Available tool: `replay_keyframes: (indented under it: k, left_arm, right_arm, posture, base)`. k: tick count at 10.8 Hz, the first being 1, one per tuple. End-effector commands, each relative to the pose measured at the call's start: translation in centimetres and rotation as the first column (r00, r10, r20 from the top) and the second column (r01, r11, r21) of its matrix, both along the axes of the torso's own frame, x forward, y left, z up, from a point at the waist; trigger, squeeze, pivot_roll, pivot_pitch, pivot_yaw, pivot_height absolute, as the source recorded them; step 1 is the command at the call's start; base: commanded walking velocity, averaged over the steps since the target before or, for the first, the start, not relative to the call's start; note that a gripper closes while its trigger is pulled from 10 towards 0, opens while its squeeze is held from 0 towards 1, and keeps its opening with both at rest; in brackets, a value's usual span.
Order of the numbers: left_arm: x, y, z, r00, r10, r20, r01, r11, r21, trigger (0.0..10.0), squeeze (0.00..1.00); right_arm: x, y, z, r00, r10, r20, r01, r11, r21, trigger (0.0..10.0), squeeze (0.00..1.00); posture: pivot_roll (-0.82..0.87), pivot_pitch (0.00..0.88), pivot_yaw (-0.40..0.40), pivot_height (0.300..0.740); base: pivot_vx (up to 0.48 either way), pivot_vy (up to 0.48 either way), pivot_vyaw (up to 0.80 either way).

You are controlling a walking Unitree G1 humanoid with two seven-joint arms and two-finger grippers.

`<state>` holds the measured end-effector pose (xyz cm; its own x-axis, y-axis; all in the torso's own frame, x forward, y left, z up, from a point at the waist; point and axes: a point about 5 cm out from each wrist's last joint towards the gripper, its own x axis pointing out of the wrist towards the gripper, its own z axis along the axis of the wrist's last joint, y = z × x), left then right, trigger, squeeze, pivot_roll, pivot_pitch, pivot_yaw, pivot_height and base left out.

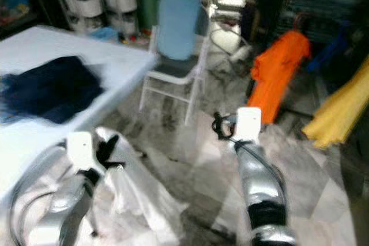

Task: Hang hanger

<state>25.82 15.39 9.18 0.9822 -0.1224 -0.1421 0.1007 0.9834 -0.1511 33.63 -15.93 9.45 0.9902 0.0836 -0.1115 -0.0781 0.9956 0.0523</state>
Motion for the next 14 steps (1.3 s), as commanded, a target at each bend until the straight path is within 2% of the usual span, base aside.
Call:
replay_keyframes:
  k: [1, 2, 5, 7, 12, 14]
  left_arm:
    - [0.1, -0.2, 1.2, 0.998, -0.019, 0.065, 0.020, 1.000, -0.016, 10.0, 0.00]
    - [0.1, -0.3, 1.2, 0.997, -0.028, 0.069, 0.029, 0.999, -0.016, 10.0, 0.00]
    - [-0.4, -1.4, 1.1, 0.993, -0.081, 0.080, 0.086, 0.995, -0.055, 10.0, 0.00]
    - [-0.3, -1.3, 1.1, 0.994, -0.076, 0.082, 0.080, 0.996, -0.050, 10.0, 0.00]
    - [-0.5, -1.7, 0.7, 0.993, -0.092, 0.069, 0.096, 0.994, -0.057, 10.0, 0.00]
    - [-0.3, -1.5, 0.6, 0.993, -0.094, 0.065, 0.097, 0.994, -0.051, 10.0, 0.00]
  right_arm:
    - [0.3, 0.2, 0.5, 1.000, 0.012, 0.021, -0.011, 1.000, -0.012, 10.0, 0.00]
    - [0.3, 0.3, 0.5, 1.000, 0.012, 0.020, -0.012, 1.000, -0.007, 10.0, 0.00]
    - [0.6, 0.4, 0.7, 1.000, 0.005, 0.028, -0.005, 1.000, 0.002, 10.0, 0.00]
    - [0.5, 0.5, 0.6, 1.000, 0.008, 0.029, -0.008, 1.000, 0.003, 10.0, 0.00]
    - [0.1, 0.1, 0.2, 1.000, 0.001, 0.020, -0.001, 1.000, -0.007, 10.0, 0.00]
    - [0.2, 0.5, 0.2, 1.000, 0.007, 0.022, -0.007, 1.000, 0.001, 10.0, 0.00]
  posture:
    - [0.03, 0.000, 0.014, 0.740]
    - [0.03, 0.000, 0.017, 0.740]
    - [0.03, 0.000, 0.020, 0.740]
    - [0.02, 0.000, 0.021, 0.740]
    - [0.01, 0.000, 0.026, 0.740]
    - [0.01, 0.000, 0.028, 0.740]
  base:
    - [0.000, 0.000, 0.00]
    - [0.000, 0.000, 0.00]
    - [0.000, 0.000, -0.80]
    - [0.000, 0.000, -0.40]
    - [0.287, 0.000, 0.00]
    - [0.311, 0.000, -0.58]
